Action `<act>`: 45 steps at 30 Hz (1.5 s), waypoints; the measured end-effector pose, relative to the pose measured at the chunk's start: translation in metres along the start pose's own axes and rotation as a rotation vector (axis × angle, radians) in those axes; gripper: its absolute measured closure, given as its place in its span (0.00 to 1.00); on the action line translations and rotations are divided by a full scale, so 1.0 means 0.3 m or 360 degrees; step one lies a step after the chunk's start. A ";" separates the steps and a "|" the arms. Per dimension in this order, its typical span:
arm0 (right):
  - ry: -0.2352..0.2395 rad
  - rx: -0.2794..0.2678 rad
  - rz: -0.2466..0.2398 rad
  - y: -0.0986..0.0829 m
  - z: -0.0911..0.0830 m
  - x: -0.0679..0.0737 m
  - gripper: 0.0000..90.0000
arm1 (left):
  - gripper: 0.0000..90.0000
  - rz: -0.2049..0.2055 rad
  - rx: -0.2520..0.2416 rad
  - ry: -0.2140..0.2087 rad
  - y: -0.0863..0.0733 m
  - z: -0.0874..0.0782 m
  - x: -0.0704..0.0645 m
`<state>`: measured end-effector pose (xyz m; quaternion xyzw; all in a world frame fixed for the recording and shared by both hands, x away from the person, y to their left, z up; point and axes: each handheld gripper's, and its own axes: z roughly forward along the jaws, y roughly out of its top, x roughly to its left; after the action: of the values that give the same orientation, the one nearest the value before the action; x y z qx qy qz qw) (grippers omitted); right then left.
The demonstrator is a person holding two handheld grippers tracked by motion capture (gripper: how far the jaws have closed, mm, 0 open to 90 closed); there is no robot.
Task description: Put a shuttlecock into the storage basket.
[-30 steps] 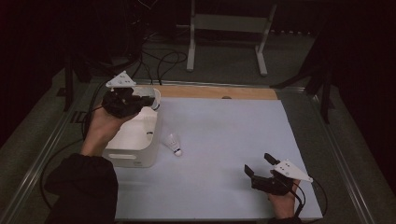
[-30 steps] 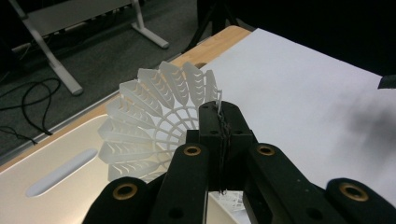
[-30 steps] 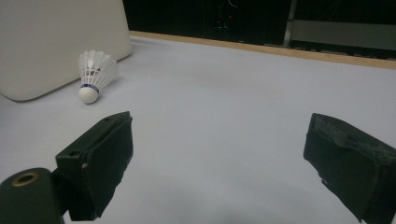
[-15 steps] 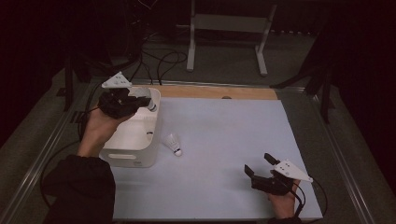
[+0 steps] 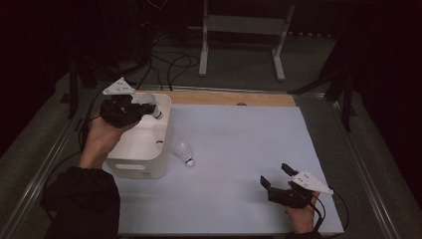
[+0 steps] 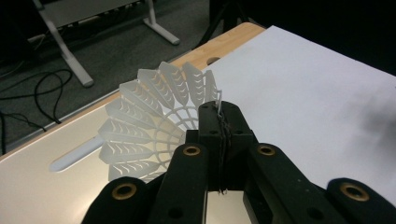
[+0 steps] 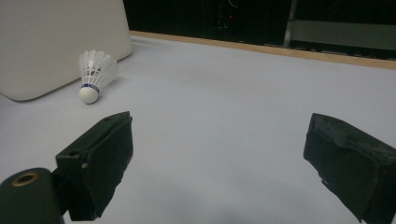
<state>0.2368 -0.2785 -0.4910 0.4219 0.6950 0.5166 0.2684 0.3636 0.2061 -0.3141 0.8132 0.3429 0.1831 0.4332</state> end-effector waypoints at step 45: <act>-0.0001 0.0002 -0.0003 0.000 0.002 0.002 0.09 | 0.01 -0.0123 -0.0181 0.0139 -0.059 -0.043 0.009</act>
<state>0.2370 -0.2776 -0.4912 0.4218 0.6956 0.5157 0.2689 0.3507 0.2226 -0.3216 0.7646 0.3816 0.2208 0.4701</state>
